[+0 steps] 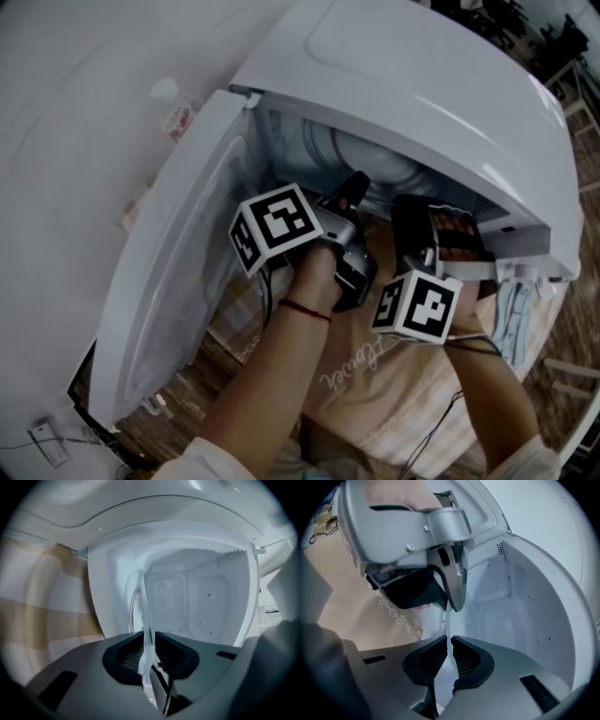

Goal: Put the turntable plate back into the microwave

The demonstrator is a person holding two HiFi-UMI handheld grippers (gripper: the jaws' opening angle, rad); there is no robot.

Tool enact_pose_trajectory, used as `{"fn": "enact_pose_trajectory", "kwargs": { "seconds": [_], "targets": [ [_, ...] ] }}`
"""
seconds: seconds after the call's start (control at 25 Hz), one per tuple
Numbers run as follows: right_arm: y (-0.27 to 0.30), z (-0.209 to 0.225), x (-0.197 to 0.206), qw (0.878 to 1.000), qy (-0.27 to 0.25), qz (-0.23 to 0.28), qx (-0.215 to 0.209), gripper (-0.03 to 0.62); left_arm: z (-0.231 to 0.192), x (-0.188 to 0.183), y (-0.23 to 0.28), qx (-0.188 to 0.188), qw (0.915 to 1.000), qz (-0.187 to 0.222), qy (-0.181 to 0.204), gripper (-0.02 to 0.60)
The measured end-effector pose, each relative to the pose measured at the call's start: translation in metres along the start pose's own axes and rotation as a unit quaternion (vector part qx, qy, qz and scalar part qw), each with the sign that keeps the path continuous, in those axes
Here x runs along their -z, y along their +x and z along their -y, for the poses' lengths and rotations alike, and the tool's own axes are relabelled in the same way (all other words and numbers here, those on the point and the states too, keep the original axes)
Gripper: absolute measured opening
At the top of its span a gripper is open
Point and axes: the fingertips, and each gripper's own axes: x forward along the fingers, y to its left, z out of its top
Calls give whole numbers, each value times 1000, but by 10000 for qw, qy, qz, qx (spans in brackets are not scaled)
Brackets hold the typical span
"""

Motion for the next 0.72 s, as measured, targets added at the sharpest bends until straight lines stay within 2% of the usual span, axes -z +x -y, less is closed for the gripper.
{"fn": "enact_pose_trajectory", "kwargs": {
  "seconds": [0.16, 0.44, 0.6, 0.72],
  "targets": [
    [5, -3, 3, 9999, 99, -123, -39, 57, 1, 20, -19, 19, 9981, -450, 420, 74],
    [8, -8, 3, 9996, 203, -148, -157, 58, 7, 55, -49, 690, 9900, -975, 756, 51],
    [9, -10, 2, 9992, 318, -200, -144, 58, -4, 70, -64, 472, 9887, -1175, 809, 48],
    [10, -9, 2, 9986, 410, -304, -137, 58, -3, 77, -71, 495, 9880, -1252, 759, 37]
  ]
}}
